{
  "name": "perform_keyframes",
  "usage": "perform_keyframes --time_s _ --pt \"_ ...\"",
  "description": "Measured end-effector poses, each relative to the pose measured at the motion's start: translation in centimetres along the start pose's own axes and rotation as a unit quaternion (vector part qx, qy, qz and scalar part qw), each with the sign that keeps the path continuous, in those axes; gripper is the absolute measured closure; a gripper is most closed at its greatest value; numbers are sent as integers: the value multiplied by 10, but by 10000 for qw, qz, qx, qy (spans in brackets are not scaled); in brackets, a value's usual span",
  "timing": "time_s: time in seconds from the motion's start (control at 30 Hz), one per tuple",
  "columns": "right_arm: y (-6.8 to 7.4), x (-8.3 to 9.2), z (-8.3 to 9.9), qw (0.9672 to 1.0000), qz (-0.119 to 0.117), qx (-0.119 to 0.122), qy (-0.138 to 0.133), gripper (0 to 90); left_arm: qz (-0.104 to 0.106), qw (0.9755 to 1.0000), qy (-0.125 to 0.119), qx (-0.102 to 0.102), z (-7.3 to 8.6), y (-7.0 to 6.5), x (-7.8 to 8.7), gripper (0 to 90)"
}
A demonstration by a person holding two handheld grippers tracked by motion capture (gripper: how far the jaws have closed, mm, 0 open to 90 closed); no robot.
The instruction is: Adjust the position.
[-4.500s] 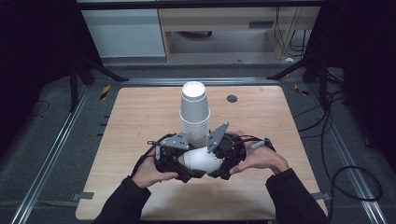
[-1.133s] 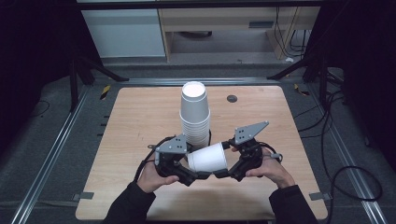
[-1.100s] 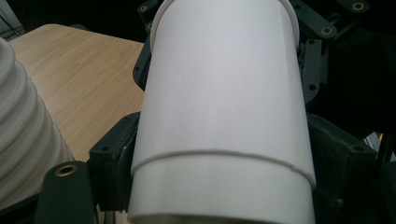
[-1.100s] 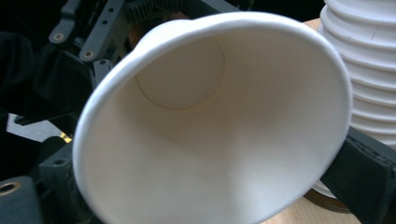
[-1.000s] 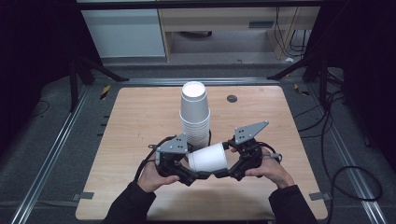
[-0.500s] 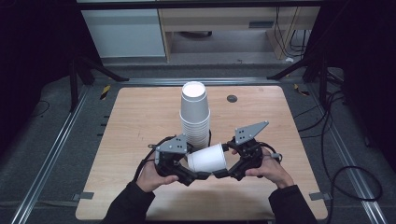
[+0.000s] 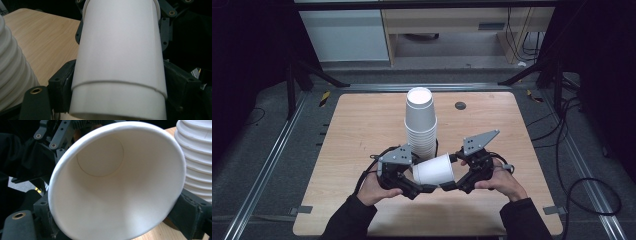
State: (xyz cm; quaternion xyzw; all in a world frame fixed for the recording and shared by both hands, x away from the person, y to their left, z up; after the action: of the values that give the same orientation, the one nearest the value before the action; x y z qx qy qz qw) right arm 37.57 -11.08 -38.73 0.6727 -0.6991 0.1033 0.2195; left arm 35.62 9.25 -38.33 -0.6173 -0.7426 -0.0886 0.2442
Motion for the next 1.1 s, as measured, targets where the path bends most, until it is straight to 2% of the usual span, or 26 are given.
perform_keyframes --time_s 0.2,0.37,0.4,0.43,0.5,0.73,0.87,0.97,1.1 --pt "-3 10 0 9999 153 -30 35 117 -141 9997 186 66 6 5 11 162" --pt "-7 12 -8 9991 303 66 304 113 -232 9984 496 107 8 9 11 143" --pt "-7 12 -8 9991 303 66 304 113 -232 9984 496 107 8 9 11 143" --pt "-9 11 -12 9982 350 113 474 112 -253 9980 574 80 8 10 10 143" --pt "-10 9 -13 9975 342 148 603 111 -248 9979 578 128 7 10 9 143" --pt "-13 -1 -20 9937 313 290 1036 107 -243 9962 829 46 6 14 2 143" --pt "-14 -4 -21 9923 287 307 1164 106 -210 9946 1013 -25 6 16 -1 146" --pt "-15 -8 -22 9907 258 325 1295 104 -259 9927 1177 -64 6 17 -4 148" --pt "-15 -12 -22 9894 193 306 1407 104 -198 9924 1210 -91 7 17 -6 153"
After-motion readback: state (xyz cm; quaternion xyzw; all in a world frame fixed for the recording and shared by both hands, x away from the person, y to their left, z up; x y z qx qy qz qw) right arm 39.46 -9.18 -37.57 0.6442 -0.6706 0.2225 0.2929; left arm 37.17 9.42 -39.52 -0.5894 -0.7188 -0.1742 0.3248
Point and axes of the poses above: each handheld gripper's, and its own axes: x roughly backward along the jaws, z roughly out of its underside, y roughly to its left, the point moved 3 cm from there along -x, roughly forward along the jaws, and after that the axes turned 4 degrees about x, right-handed, at the moved point
